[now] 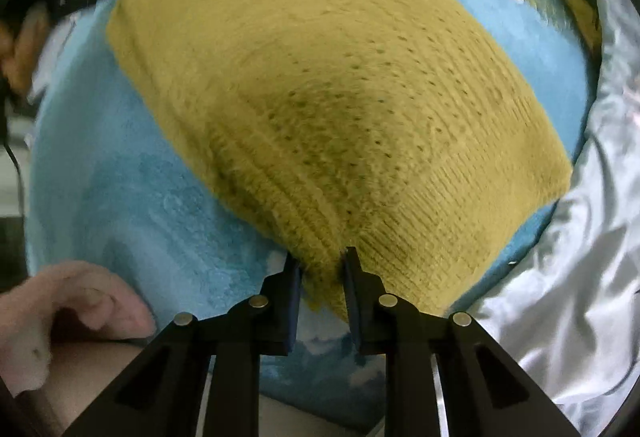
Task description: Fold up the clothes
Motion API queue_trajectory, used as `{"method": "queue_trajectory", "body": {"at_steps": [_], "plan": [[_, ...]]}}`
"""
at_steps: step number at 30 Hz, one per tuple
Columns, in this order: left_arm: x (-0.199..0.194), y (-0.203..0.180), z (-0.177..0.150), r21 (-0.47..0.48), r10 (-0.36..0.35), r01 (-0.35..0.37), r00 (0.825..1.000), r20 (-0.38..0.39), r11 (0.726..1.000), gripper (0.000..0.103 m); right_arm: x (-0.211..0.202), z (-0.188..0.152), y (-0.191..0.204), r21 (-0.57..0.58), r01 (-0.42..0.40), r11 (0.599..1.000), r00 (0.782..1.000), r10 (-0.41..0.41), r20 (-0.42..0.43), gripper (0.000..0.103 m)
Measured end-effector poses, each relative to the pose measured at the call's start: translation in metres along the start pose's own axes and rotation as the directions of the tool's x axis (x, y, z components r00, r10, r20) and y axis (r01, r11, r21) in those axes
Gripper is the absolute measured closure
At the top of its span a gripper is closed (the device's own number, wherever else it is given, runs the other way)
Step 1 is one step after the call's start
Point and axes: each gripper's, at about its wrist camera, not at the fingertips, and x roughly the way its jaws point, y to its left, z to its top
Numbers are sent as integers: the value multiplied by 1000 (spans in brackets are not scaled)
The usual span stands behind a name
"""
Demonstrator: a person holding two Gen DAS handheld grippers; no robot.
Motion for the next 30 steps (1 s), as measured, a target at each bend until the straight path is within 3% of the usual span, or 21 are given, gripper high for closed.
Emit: {"method": "queue_trajectory", "body": {"at_steps": [5,9,12,14,17,23,24,26,30], "plan": [[10,-11,1,12,31,-31,1000,-2,999,87,-22,-4,-18,57,-130,990,990,126,69,71],[13,7,1,-102,-24,24,1000,-5,994,81,-31,-5,-49,186,-245,952,964,218,152,67],[5,23,7,-187,-51,62,997,60,980,65,-27,13,-60,235,-275,932,955,235,183,67],[0,31,16,-227,-72,97,991,116,969,51,-27,11,-68,264,-333,905,937,285,203,67],[5,40,34,-303,-122,158,983,136,940,47,-20,-1,-76,335,-389,858,918,329,222,67],[20,43,51,-365,-100,141,987,130,920,51,-4,-30,-97,478,-404,780,914,361,184,67],[20,42,51,-366,-85,128,988,132,922,54,-3,-34,-99,487,-416,768,909,370,192,67],[17,38,53,-345,-38,82,991,130,935,80,-4,-35,-100,489,-419,765,907,373,195,67],[1,32,60,-299,-23,76,984,177,951,86,-7,-33,-100,482,-422,768,906,370,204,67]]}}
